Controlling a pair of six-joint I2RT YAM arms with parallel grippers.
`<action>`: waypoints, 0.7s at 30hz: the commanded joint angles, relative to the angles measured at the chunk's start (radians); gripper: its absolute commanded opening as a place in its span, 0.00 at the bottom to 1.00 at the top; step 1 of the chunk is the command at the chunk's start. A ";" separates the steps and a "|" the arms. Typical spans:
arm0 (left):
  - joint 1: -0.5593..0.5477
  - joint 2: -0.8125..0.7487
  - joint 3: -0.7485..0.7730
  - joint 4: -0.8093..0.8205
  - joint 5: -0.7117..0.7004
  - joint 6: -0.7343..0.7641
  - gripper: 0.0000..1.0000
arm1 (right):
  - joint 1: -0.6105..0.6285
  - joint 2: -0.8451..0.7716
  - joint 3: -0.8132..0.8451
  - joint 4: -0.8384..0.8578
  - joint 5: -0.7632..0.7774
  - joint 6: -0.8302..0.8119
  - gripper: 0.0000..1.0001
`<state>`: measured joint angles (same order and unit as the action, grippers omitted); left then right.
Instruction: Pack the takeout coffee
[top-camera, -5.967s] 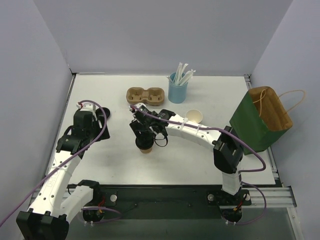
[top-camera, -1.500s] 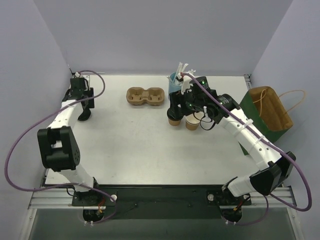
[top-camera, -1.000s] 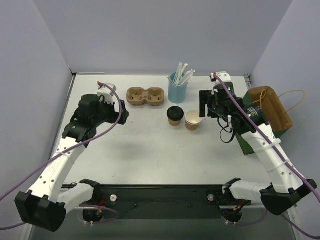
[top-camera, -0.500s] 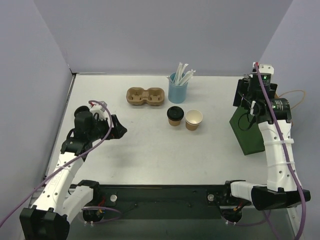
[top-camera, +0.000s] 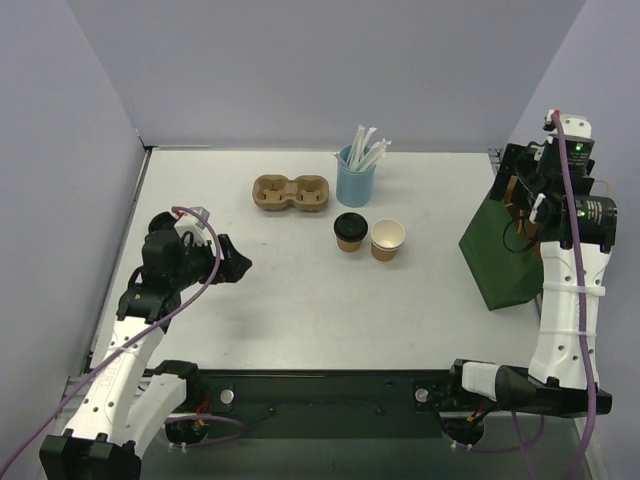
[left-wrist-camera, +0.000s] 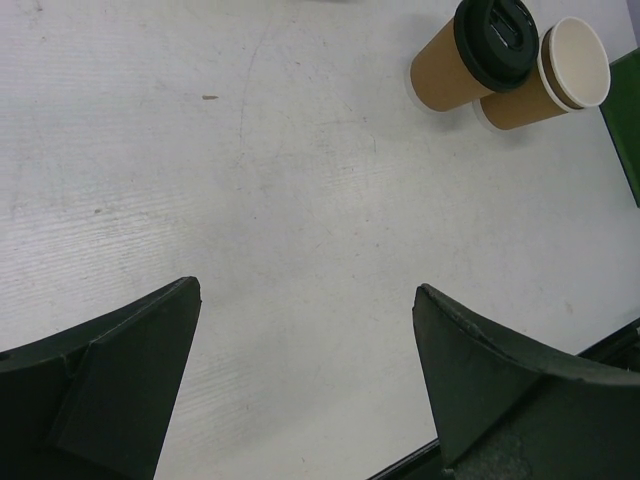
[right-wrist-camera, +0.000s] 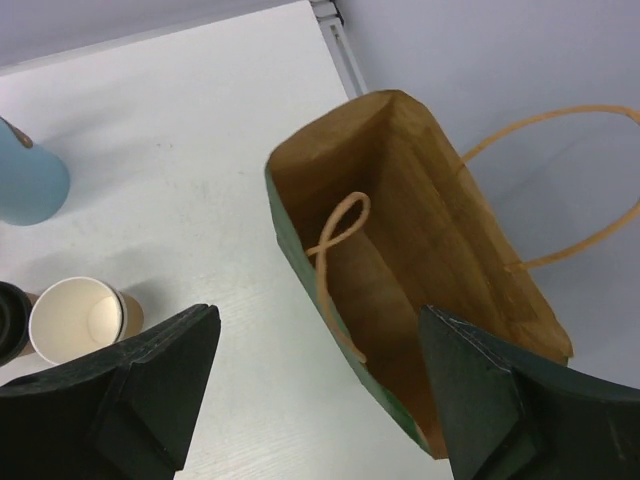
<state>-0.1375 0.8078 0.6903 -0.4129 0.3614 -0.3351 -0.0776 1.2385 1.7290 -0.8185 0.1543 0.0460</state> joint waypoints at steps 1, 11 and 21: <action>0.006 -0.033 0.017 0.017 -0.007 0.019 0.97 | -0.100 0.013 -0.034 -0.042 -0.117 -0.017 0.84; 0.004 -0.030 0.017 0.011 -0.009 0.025 0.93 | -0.157 0.042 -0.143 -0.064 -0.292 -0.106 0.75; 0.003 -0.024 0.014 0.008 -0.010 0.028 0.90 | -0.160 0.079 -0.197 -0.038 -0.234 -0.147 0.51</action>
<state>-0.1375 0.7856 0.6903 -0.4156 0.3519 -0.3279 -0.2291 1.2915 1.5467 -0.8566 -0.0944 -0.0734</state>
